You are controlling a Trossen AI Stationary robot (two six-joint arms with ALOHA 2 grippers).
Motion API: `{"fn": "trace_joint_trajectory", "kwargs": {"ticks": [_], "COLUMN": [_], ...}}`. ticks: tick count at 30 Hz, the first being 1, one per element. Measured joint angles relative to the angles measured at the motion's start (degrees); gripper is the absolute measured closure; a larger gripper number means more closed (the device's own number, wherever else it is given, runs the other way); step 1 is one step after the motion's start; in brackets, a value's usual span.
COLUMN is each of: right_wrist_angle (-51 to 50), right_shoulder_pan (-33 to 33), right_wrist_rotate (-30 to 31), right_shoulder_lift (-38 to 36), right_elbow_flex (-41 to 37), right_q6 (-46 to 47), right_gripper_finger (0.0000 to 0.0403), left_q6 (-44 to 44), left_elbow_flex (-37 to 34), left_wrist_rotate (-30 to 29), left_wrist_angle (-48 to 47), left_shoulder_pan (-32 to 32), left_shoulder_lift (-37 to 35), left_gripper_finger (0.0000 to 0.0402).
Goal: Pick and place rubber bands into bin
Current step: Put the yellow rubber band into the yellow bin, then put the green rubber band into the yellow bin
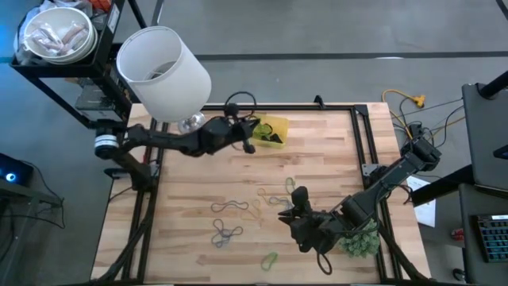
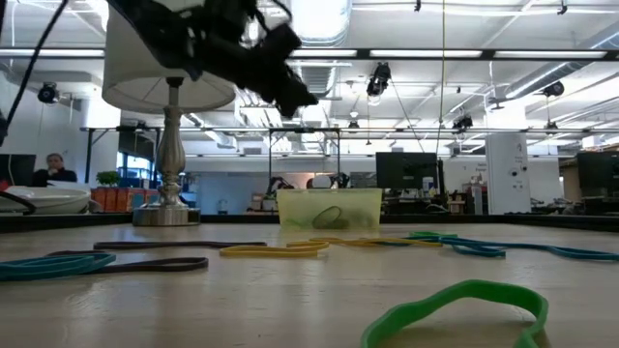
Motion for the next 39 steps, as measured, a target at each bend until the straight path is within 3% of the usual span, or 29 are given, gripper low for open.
{"fn": "trace_joint_trajectory", "kwargs": {"ticks": [7, 13, 24, 28, 33, 39], "right_wrist_angle": [0.0, 0.0, 0.0, 0.0, 0.0, 0.0], "right_shoulder_pan": [0.0, 0.0, 0.0, 0.0, 0.0, 0.0], "right_wrist_rotate": [0.0, 0.0, 0.0, 0.0, 0.0, 0.0], "right_shoulder_lift": [0.0, 0.0, 0.0, 0.0, 0.0, 0.0], "right_elbow_flex": [-0.5, -0.6, -0.6, -0.7, -0.7, -0.8], "right_q6": [-0.4, -0.9, -0.4, -0.2, -0.2, -0.2], "right_gripper_finger": [0.0346, 0.0346, 0.0346, 0.0346, 0.0346, 0.0346], "left_q6": [-4.0, -6.0, -12.1, -17.4, -19.5, -19.4], "left_elbow_flex": [2.2, 4.3, 4.8, 6.6, 8.9, 9.1], "left_wrist_rotate": [3.4, 5.4, 6.1, 9.6, 12.5, 12.5], "left_wrist_angle": [-0.3, -0.5, -3.3, -10.5, -18.0, -18.1], "left_shoulder_pan": [5.2, 5.6, 6.3, 8.2, 9.2, 9.1], "left_shoulder_lift": [8.9, 14.1, 13.5, 13.4, 13.4, 13.1], "left_gripper_finger": [0.0402, 0.0402, 0.0402, 0.0399, 0.0361, 0.0303]}}
